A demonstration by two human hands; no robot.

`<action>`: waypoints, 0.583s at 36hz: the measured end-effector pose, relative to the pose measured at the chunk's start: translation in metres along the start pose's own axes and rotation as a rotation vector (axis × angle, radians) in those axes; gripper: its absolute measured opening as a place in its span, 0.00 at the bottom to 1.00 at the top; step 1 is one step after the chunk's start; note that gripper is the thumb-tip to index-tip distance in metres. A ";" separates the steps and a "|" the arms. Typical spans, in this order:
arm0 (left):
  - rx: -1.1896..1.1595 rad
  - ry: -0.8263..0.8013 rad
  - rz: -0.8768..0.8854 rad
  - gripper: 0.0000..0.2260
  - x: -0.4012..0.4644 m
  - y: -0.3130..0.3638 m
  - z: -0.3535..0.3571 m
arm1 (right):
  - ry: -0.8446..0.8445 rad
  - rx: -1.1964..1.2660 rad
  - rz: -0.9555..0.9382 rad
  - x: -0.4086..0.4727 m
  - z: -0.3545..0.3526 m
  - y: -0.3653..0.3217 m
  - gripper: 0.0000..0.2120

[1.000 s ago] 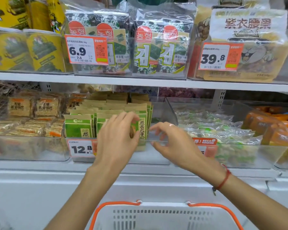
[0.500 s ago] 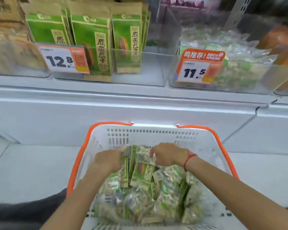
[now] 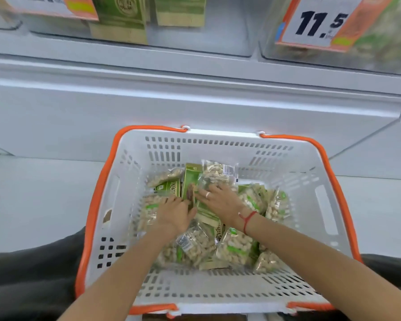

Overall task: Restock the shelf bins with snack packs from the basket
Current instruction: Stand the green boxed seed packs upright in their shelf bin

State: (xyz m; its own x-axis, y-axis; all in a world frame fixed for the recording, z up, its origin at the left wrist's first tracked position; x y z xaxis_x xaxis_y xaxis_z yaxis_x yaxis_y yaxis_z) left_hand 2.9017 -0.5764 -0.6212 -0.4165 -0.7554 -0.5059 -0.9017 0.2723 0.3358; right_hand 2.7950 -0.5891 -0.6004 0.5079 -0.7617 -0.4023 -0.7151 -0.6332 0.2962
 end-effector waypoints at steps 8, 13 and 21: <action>-0.383 -0.151 -0.117 0.27 0.022 0.015 0.020 | 0.128 0.068 0.010 -0.003 -0.017 0.030 0.07; -0.544 0.027 -0.015 0.17 0.019 0.046 -0.009 | 0.073 0.252 0.107 -0.013 -0.033 0.055 0.06; -0.456 0.181 0.069 0.08 -0.003 0.033 -0.057 | -0.082 0.878 0.260 -0.014 -0.047 0.084 0.11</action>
State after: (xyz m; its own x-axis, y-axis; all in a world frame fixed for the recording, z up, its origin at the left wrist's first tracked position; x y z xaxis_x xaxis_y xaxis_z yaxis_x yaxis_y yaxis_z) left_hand 2.8800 -0.5990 -0.5638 -0.4106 -0.8470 -0.3376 -0.7132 0.0676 0.6977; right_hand 2.7501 -0.6377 -0.5291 0.2683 -0.8322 -0.4853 -0.9271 -0.0861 -0.3648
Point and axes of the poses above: each hand's wrist, its own x-axis towards the middle knuckle, its own z-axis out of the palm, y = z × x, the point moved 6 cm from there along x, towards the middle knuckle, and after that the axes turned 11 degrees about z, right-handed, at the moved point
